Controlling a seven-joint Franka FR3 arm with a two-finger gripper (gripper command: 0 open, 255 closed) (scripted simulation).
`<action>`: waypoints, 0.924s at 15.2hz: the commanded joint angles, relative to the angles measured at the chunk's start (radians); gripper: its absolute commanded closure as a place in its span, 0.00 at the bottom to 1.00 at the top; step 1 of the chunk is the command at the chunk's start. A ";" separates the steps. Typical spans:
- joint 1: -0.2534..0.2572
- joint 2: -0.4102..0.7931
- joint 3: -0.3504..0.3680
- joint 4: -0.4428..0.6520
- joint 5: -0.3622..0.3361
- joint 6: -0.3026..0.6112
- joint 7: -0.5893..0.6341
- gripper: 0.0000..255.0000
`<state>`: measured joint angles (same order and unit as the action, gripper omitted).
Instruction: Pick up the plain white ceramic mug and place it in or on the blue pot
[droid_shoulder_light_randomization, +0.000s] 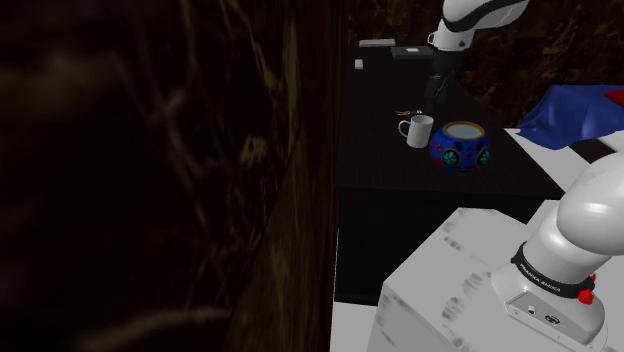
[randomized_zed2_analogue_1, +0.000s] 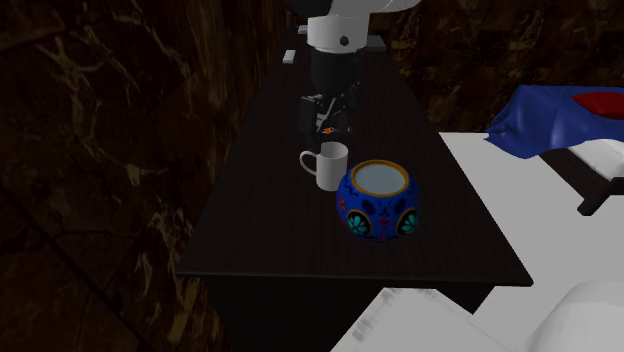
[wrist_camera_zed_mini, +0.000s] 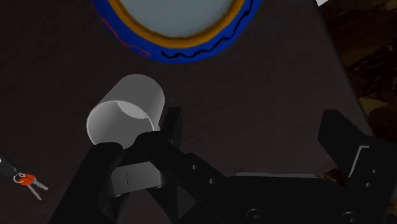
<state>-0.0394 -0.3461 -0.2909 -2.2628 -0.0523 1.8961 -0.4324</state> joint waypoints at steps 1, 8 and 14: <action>-0.005 0.073 -0.029 0.039 0.000 0.028 -0.048 0.00; -0.030 0.331 -0.103 0.201 0.043 0.100 -0.207 0.00; -0.078 0.556 -0.128 0.379 0.107 0.122 -0.330 0.00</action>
<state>-0.1091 0.1783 -0.4166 -1.9140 0.0460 2.0207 -0.7438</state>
